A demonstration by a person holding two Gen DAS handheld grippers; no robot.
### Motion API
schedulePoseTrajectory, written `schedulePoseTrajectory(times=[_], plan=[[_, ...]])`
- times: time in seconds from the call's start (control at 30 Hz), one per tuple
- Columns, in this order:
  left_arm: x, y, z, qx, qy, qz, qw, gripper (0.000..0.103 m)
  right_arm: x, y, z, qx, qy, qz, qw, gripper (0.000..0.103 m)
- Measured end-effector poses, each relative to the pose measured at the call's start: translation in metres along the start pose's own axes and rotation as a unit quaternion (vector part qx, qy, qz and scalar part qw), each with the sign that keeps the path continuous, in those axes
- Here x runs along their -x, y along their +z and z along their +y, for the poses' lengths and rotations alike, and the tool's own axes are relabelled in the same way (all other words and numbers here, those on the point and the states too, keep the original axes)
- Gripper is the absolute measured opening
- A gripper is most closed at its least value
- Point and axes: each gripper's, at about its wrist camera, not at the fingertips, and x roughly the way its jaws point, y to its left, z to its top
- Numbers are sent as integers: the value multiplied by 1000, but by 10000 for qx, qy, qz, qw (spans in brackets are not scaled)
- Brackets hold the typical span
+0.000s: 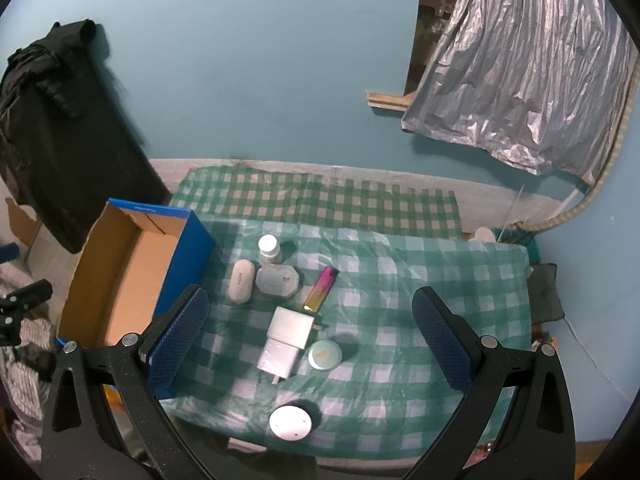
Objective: Organize rigid objects
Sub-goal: 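Hold the box rim with the left gripper while the right gripper grasps the teal tin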
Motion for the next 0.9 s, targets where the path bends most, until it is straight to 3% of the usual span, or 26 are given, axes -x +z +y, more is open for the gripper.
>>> schedulePoseTrajectory(times=[0.47,0.73,0.9], plan=[[-44,-17,74,278,333,469,9980,101,-63,-18,-22,-106,44,710,9974,101],[-79,-40,127,458,631,504,9957,101,-112,-40,-40,-377,94,1120,9930,101],[-110,-55,145,519,597,871,9931,101,-140,-59,-44,-290,-15,1345,9905,100]])
